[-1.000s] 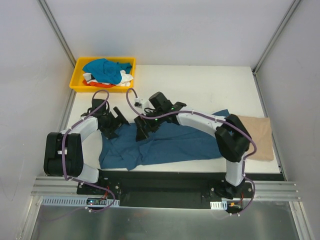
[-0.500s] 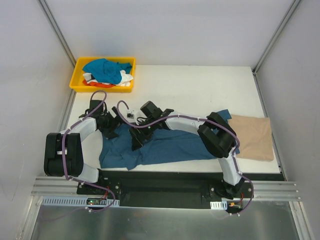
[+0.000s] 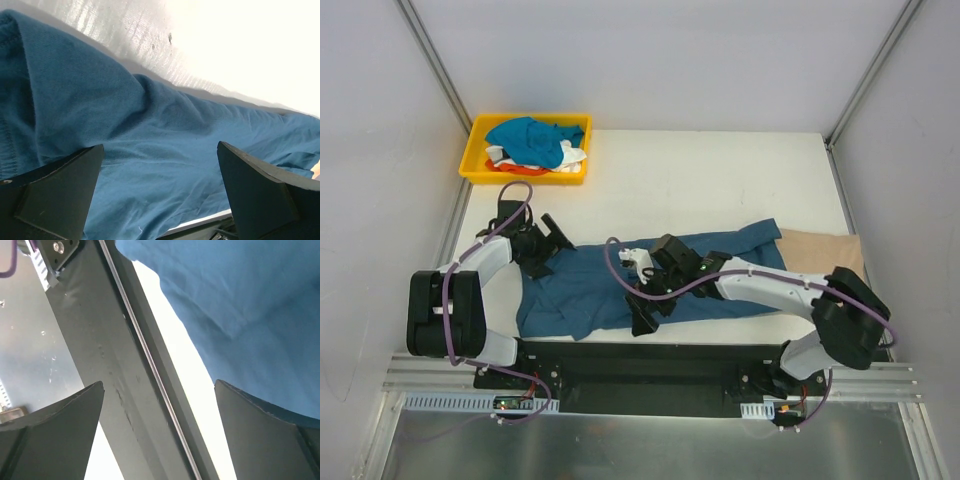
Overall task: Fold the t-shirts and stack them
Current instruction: Fold the tshirt
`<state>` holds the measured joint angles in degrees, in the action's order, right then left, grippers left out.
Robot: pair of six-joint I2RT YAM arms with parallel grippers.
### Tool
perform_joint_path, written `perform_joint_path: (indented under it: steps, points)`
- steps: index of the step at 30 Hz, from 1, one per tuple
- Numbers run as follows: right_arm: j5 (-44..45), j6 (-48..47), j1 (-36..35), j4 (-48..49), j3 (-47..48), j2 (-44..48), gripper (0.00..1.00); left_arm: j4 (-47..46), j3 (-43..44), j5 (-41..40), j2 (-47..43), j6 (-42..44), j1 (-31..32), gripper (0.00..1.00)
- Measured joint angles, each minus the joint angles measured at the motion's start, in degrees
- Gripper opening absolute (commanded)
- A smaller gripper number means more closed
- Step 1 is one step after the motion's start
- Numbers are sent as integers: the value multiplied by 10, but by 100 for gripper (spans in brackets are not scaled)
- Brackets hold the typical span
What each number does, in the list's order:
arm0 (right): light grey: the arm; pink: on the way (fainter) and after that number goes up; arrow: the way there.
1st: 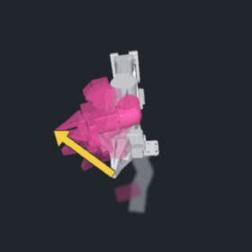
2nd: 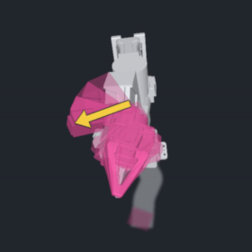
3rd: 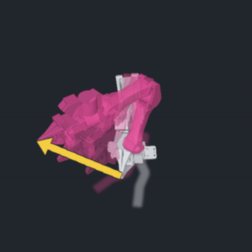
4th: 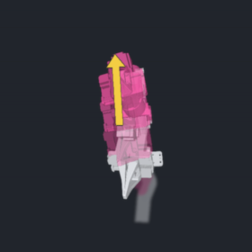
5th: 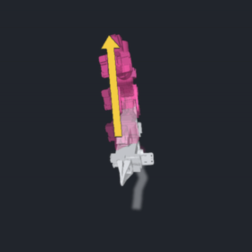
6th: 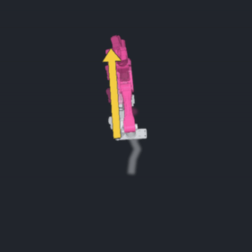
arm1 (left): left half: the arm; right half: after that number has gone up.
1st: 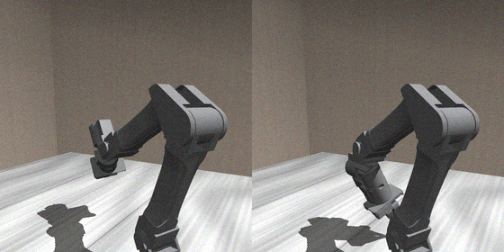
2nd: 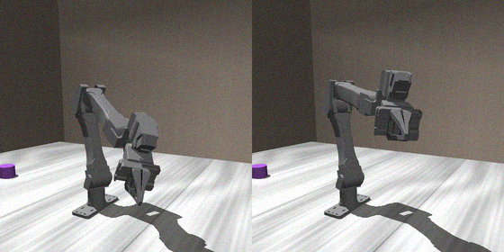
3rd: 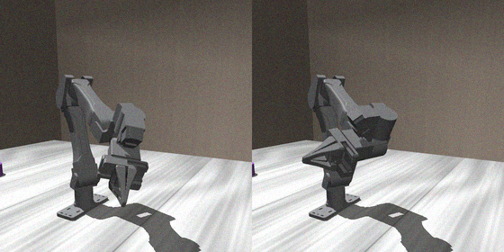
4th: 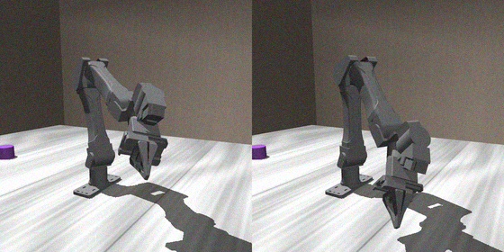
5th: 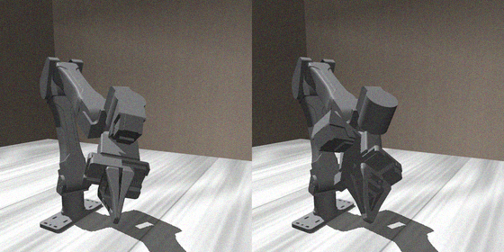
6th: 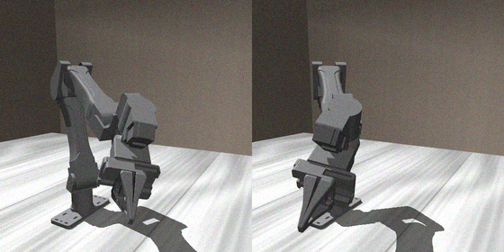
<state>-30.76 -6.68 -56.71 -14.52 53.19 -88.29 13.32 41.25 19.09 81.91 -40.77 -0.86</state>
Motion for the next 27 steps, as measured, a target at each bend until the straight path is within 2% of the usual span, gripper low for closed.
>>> perform_joint_path:
  steps: [2,6,10,13,16,19,22,27]
  points:
    - [30,5,-1,-11,-14,32,97,3,0,-1,-4,2,0,99]
    - [150,11,0,-33,-15,82,97,13,-3,-1,-27,2,0,99]
    - [247,14,21,-33,-15,124,97,25,-22,-3,-100,-2,6,99]
    - [287,20,68,-31,-11,132,97,35,-38,-17,-162,-8,28,99]
    - [318,33,122,-28,0,108,97,39,-65,-23,-216,-21,71,99]
    - [334,49,161,-28,20,58,97,44,-94,-31,-234,-40,119,99]
    - [330,66,195,-26,46,-1,97,58,-110,-33,-217,-55,155,99]
    - [300,80,234,-11,72,-82,97,61,-107,-54,-155,-68,163,99]
